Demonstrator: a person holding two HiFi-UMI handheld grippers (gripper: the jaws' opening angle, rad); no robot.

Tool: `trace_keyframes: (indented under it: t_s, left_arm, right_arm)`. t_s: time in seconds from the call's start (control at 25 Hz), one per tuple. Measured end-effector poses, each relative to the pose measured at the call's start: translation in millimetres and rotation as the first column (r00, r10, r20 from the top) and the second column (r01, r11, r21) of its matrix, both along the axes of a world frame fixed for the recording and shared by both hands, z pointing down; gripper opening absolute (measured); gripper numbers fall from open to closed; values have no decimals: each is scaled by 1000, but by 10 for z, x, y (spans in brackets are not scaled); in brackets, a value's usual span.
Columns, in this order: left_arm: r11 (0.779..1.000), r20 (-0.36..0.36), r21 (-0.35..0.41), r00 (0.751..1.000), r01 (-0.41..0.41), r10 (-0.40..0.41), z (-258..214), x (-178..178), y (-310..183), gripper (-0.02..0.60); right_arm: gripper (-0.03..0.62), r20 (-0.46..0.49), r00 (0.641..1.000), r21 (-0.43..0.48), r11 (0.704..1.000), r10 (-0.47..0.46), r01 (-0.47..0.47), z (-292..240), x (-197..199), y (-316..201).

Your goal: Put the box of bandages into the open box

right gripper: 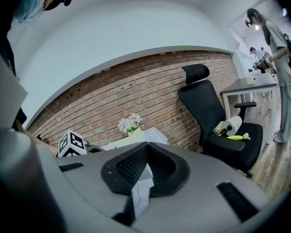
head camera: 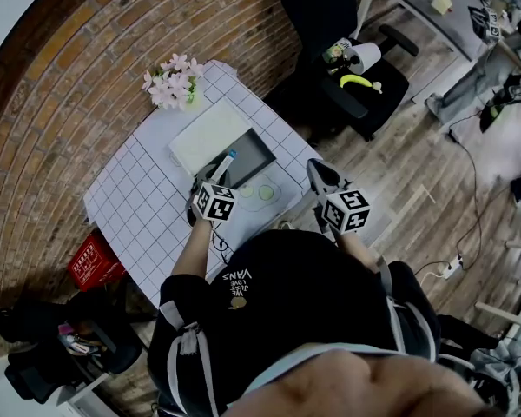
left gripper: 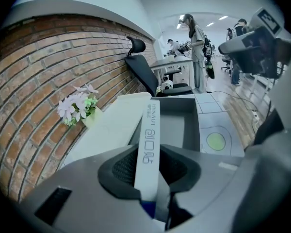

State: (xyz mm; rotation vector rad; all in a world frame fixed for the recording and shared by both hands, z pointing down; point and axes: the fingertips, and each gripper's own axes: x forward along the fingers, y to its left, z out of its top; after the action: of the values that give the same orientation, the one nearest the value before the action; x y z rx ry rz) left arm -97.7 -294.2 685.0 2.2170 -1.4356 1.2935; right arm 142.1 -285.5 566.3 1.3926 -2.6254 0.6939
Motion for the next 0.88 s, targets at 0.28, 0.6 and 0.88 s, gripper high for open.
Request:
trace_keyframes:
  t_s: [0.28,0.6,0.88]
  left_arm:
    - [1000,-26,-5,1000,4,-4,7,25,24,91]
    - [1000,-42,13,999,-7,8,-44,41,78,95]
    - [999,-76,34,997,-11,13,-95,117,135,105]
  right_arm:
    - [-3,-2,1000,-7,1000,0,0,18,7,4]
    - [-3,4,1000,-9,1000,-15,15,41,-68,43]
    - [-3,4,1000,-19,1000,-17,17,63,-65,48]
